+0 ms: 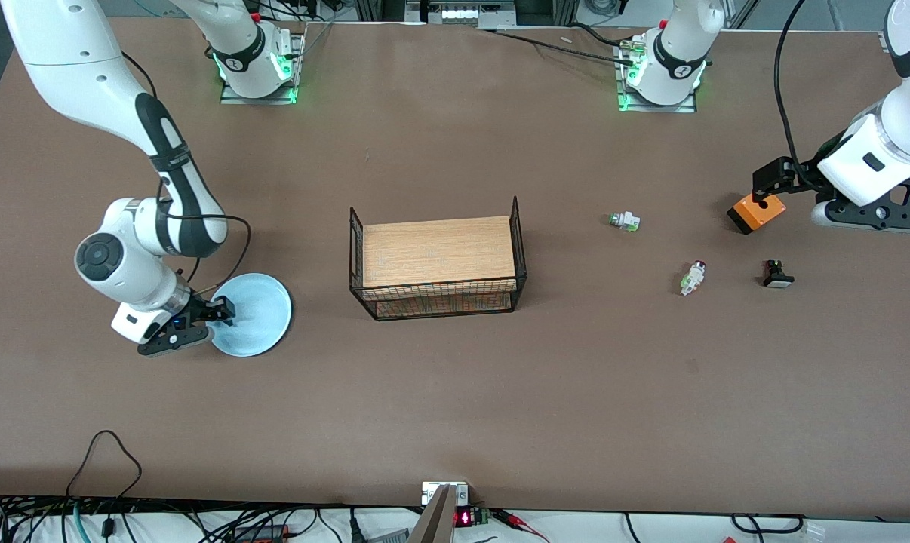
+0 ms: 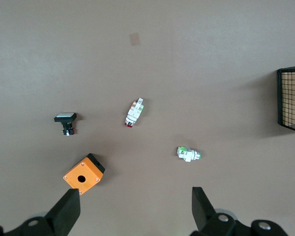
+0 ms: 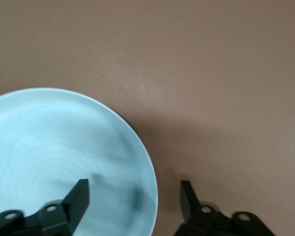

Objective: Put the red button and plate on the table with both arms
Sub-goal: 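Lower the plate onto the table and open the right gripper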

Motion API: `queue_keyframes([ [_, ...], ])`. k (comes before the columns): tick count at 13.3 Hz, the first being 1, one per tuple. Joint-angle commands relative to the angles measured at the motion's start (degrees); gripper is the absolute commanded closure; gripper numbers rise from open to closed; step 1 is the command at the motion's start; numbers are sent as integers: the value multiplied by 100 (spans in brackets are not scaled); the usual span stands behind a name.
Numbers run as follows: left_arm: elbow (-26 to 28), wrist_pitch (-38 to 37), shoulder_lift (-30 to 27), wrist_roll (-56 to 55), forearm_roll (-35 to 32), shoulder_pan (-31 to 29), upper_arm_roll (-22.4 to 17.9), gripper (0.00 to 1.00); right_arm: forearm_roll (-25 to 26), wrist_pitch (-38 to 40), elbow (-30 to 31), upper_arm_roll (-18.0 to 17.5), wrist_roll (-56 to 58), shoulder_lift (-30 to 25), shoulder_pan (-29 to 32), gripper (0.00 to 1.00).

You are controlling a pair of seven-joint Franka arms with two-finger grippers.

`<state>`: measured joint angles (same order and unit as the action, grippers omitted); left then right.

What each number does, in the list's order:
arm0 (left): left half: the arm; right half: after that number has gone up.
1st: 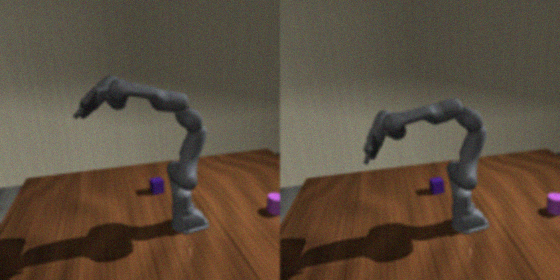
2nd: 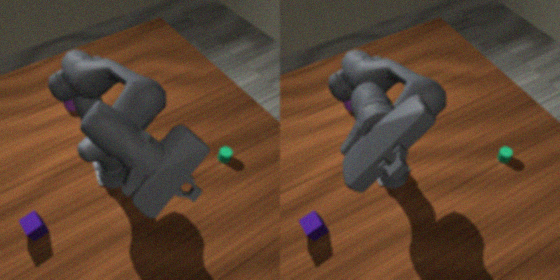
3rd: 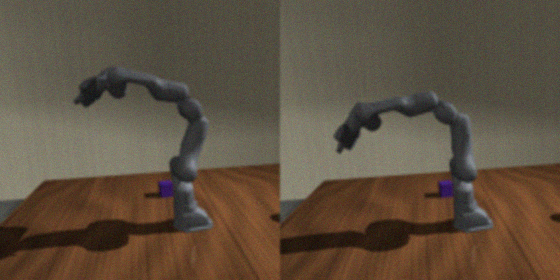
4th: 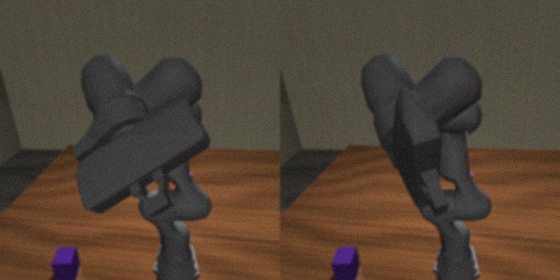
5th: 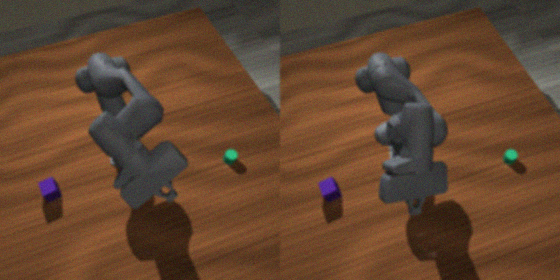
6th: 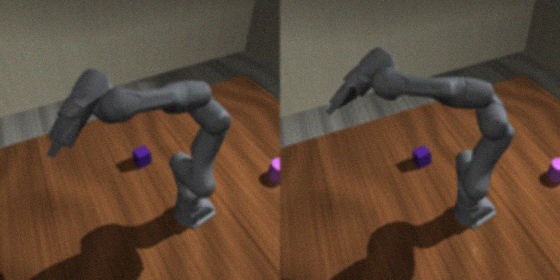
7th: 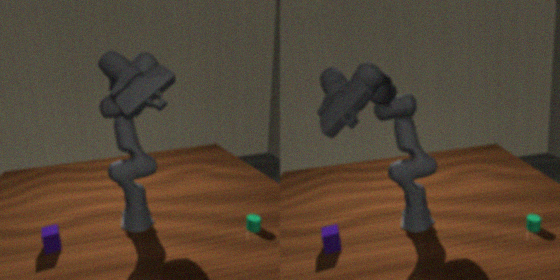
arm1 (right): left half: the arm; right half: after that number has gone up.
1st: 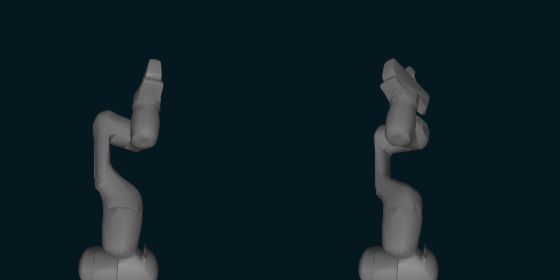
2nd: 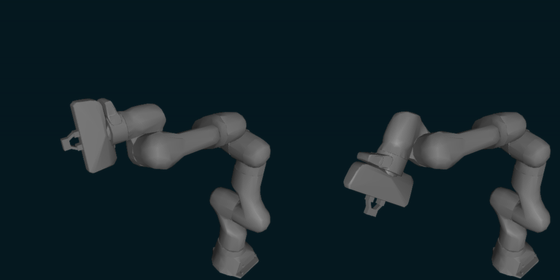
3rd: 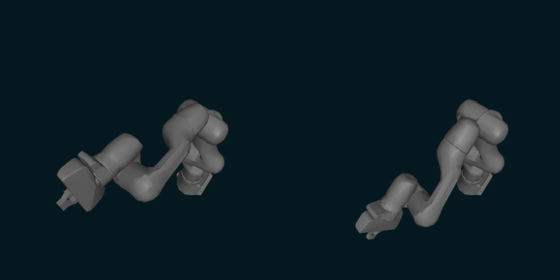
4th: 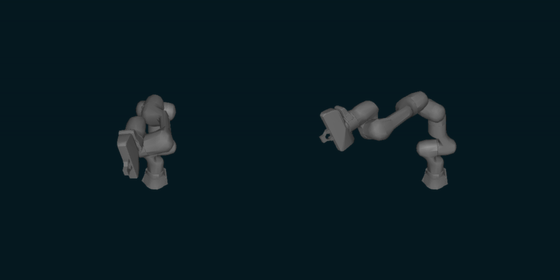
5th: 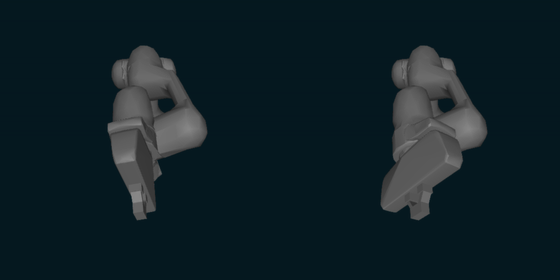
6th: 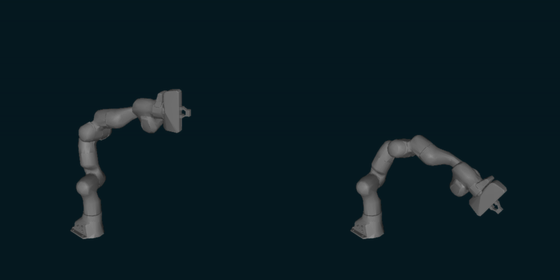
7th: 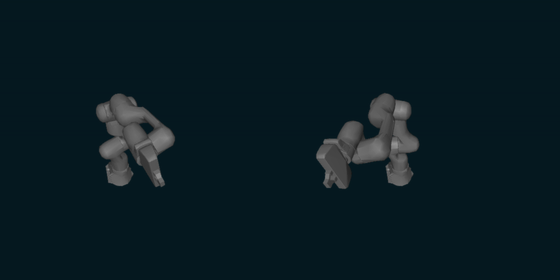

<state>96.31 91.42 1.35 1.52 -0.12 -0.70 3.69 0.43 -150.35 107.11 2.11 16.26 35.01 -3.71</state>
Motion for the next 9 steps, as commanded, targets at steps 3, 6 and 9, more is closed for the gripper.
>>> queue_keyframes([
  [3, -200, -37, 85, 164, -111, 9, -17, 0, -8, -1102, 776, -17, 52, -134, -112, 0],
  [6, -209, -37, 85, 164, -120, 26, -17, 0, 18, -1041, 821, -17, 79, -309, -121, 0],
  [9, -217, -37, 85, 156, -120, 35, -17, 0, -200, 1078, 112, -17, 35, -696, -77, 0],
])
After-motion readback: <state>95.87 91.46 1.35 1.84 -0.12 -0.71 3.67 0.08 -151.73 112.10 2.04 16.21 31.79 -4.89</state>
